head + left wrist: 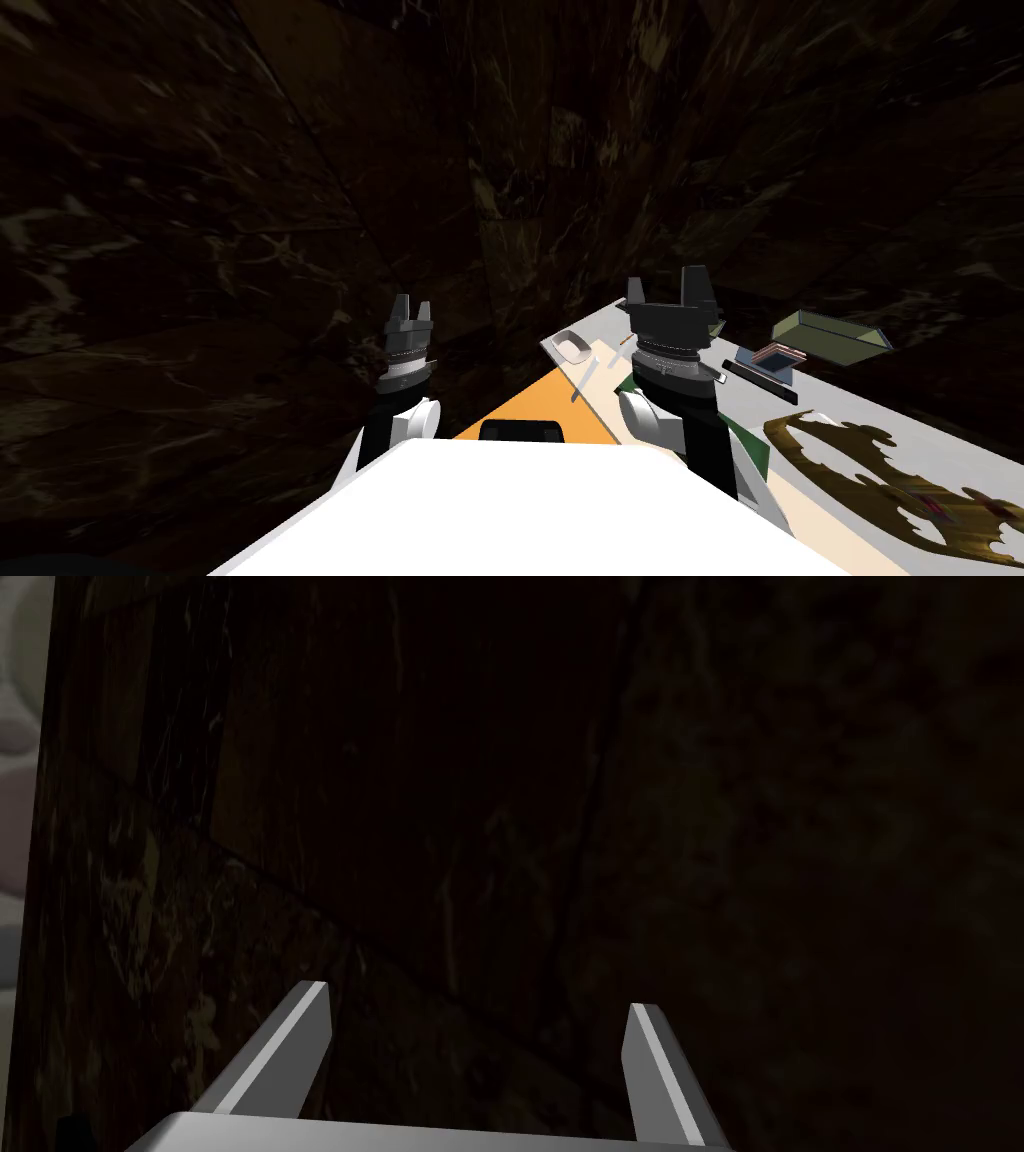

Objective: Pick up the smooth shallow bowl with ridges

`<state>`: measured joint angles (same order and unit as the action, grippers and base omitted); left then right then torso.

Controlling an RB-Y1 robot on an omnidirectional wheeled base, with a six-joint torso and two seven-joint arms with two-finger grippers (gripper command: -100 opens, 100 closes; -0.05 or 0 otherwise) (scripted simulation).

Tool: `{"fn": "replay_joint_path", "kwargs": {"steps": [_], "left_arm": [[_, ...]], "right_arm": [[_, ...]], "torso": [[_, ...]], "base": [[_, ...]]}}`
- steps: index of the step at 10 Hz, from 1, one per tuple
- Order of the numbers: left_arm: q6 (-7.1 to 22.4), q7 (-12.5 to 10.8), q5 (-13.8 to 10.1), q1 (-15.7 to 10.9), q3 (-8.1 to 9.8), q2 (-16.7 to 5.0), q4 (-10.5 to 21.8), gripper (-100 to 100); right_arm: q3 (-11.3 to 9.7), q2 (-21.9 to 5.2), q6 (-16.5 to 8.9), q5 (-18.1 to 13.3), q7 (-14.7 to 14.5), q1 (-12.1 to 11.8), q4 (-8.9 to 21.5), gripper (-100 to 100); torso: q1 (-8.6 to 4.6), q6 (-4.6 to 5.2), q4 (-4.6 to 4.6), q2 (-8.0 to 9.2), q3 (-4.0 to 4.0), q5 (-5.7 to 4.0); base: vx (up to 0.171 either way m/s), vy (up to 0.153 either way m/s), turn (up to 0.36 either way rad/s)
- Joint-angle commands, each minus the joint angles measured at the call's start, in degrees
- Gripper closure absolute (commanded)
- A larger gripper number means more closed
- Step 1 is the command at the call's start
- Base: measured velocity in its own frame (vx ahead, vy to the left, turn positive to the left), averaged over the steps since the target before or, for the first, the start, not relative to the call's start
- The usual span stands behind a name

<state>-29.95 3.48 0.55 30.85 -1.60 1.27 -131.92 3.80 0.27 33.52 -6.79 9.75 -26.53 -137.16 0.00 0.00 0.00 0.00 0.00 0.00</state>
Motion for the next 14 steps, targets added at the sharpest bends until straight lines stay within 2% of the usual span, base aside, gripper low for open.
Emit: {"fn": "replay_joint_path", "kwargs": {"steps": [1,4,7,8,12,13,14], "left_arm": [[0.0,0.0,0.0,0.0,0.0,0.0,0.0,0],[0.0,0.0,0.0,0.0,0.0,0.0,0.0,0],[0.0,0.0,0.0,0.0,0.0,0.0,0.0,0],[0.0,0.0,0.0,0.0,0.0,0.0,0.0,0],[0.0,0.0,0.0,0.0,0.0,0.0,0.0,0],[0.0,0.0,0.0,0.0,0.0,0.0,0.0,0],[0.0,0.0,0.0,0.0,0.0,0.0,0.0,0]], "right_arm": [[-0.7,-1.6,-0.8,-1.5,-1.0,0.4,1.2,-100],[-2.3,-4.9,-2.8,-4.9,-3.3,1.6,4.2,-100],[-4.4,-8.8,-5.5,-9.6,-6.8,3.5,8.2,-100],[-4.4,-8.8,-5.5,-9.6,-6.8,3.5,8.5,-100],[-7.8,-14.7,-10.0,-16.8,-12.8,7.0,15.6,-100],[-7.8,-14.7,-10.0,-17.1,-12.8,7.0,16.1,-100],[-8.7,-16.2,-11.2,-19.1,-14.5,7.9,18.2,-100]], "torso": [[0.0,0.0,0.0,0.0,0.0,0.0],[-0.14,-0.01,0.07,0.34,0.19,-0.03],[-0.13,0.0,0.07,0.32,0.18,-0.03],[-0.18,-0.02,0.07,0.31,0.18,-0.04],[-0.2,0.0,0.05,0.23,0.13,-0.05],[-0.16,-0.01,0.06,0.25,0.15,-0.04],[-0.15,0.03,0.05,0.21,0.13,-0.03]], "base": [[-0.037,-0.021,0.081],[-0.092,-0.031,0.116],[-0.086,-0.032,0.125],[-0.062,-0.036,0.058],[-0.067,-0.031,0.151],[-0.059,-0.022,0.049],[-0.061,-0.024,0.094]]}}
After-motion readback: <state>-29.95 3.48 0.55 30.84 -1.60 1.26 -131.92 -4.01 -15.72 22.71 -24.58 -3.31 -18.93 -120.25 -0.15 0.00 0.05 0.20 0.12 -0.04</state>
